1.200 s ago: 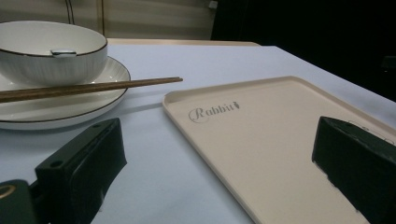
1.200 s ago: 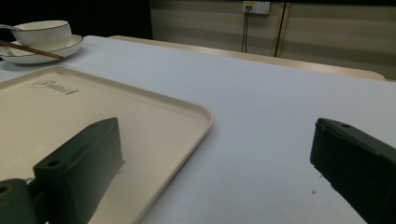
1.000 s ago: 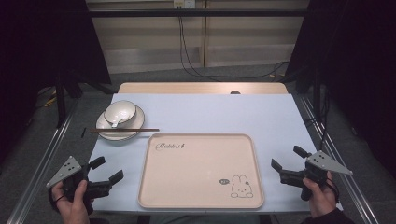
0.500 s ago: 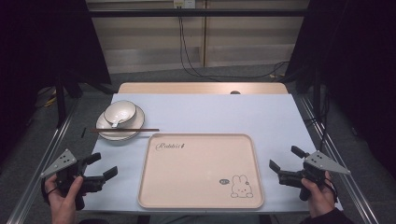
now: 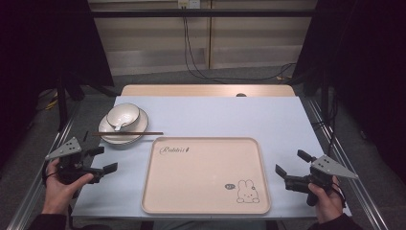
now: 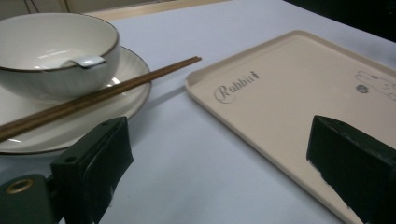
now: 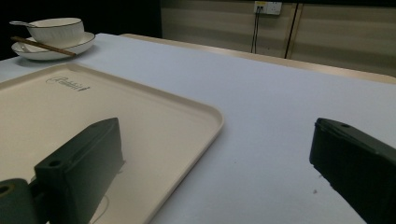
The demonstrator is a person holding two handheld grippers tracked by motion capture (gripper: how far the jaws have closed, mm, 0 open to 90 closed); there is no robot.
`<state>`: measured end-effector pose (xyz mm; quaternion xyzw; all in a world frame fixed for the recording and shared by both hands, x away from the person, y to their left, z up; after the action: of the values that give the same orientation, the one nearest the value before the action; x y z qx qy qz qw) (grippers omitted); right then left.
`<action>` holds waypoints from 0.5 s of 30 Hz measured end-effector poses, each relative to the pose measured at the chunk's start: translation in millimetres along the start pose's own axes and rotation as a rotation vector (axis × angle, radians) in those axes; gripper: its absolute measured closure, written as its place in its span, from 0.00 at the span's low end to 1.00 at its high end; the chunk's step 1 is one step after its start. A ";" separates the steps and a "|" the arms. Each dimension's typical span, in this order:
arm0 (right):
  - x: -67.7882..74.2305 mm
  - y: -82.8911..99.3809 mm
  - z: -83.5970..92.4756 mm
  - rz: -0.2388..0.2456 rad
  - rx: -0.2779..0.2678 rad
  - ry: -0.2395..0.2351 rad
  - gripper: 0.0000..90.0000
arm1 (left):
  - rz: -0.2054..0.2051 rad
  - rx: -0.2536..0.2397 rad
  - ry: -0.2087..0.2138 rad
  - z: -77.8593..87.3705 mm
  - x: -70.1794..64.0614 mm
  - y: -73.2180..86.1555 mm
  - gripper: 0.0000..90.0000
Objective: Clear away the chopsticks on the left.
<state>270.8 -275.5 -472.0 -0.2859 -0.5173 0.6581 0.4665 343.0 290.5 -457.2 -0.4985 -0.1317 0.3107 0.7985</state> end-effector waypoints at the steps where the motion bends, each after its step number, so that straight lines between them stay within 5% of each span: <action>1: 0.0 0.1 0.0 0.001 0.001 0.000 0.02 | -0.003 0.008 -0.010 0.1 6.7 -1.7 0.07; 5: 0.2 -1.3 0.6 0.003 -0.009 -0.004 0.03 | -0.015 0.018 -0.027 -2.5 23.6 -4.5 0.08; 10: 0.1 -1.1 0.5 0.006 -0.008 -0.006 0.03 | -0.101 0.051 -0.032 -11.8 41.8 -3.7 0.17; 15: 0.0 -0.9 0.3 0.005 -0.007 -0.006 0.03 | -0.107 0.041 -0.041 -18.8 52.6 -5.9 0.23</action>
<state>270.9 -275.6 -471.0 -0.2870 -0.5202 0.6584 0.4621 395.5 308.3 -466.1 -0.4678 -0.1679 0.2805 0.8212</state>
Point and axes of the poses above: each handheld gripper's, and its own axes: z roughly backward along the jaws, y roughly out of its underside, x roughly to its left, the point moved 8 cm from there along -z, roughly forward along the jaws, and after that the axes turned 4 degrees about -z, right-handed, at the moved point
